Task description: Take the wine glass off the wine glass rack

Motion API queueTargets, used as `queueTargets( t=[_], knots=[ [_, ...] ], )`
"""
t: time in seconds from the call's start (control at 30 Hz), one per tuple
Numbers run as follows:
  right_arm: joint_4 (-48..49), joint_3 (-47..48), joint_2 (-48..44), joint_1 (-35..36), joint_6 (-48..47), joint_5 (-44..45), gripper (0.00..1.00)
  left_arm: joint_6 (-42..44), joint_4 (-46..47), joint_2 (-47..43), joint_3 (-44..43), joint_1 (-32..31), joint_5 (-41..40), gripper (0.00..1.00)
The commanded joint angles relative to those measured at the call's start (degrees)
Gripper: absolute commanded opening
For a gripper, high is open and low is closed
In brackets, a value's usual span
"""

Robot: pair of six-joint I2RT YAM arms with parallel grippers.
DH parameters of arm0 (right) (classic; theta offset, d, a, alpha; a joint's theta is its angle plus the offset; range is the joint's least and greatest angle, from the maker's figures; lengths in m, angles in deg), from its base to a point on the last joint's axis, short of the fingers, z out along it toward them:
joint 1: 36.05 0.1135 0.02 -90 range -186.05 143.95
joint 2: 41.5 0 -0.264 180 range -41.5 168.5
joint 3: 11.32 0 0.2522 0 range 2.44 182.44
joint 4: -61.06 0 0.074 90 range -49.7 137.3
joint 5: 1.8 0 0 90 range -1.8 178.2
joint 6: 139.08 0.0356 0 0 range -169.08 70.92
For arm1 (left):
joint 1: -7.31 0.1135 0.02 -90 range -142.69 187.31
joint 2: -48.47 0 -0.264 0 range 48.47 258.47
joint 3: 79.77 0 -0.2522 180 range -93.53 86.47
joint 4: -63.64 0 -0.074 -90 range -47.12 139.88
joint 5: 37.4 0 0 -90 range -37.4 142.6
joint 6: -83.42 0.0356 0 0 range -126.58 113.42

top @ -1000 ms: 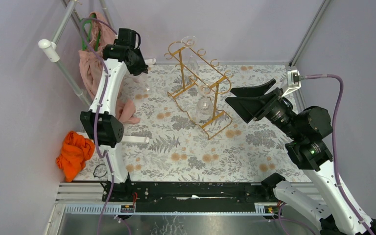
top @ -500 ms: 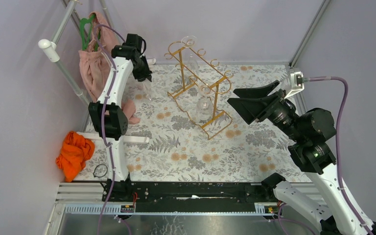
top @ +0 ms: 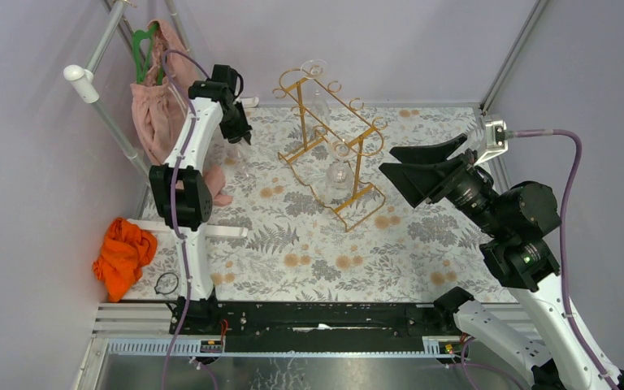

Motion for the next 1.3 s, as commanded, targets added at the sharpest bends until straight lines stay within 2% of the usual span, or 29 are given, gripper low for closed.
queueTargets(
  t=[0.0,0.43,0.7,0.87,1.03,1.13,1.27],
  knots=[
    [-0.2,1.7,-0.3,0.4,-1.2,1.6,1.00,0.8,3.1,0.6,2.7,0.6,-0.3,0.00],
    [0.5,1.0,-0.1,0.4,-1.0,1.4,1.00,0.2,5.3,-0.5,6.8,0.5,-0.8,0.00],
    [0.7,0.8,-0.3,0.4,-0.8,1.2,1.00,-0.5,7.3,-4.0,12.4,0.5,-0.3,0.01],
    [1.0,0.3,-0.5,0.4,-0.6,1.2,1.00,-0.7,8.8,-7.0,16.4,0.5,-1.0,0.16],
    [1.7,-0.1,-0.4,0.4,0.0,0.7,1.00,-0.5,8.9,-7.7,16.8,0.5,-1.4,0.25],
    [1.7,-0.4,-0.3,0.4,0.2,0.5,1.00,-0.4,8.7,-8.1,16.5,0.5,-1.2,0.38],
    [2.0,-0.9,-0.1,0.4,0.5,0.4,1.00,-0.5,8.6,-9.3,16.1,0.5,-1.5,0.50]
  ],
)
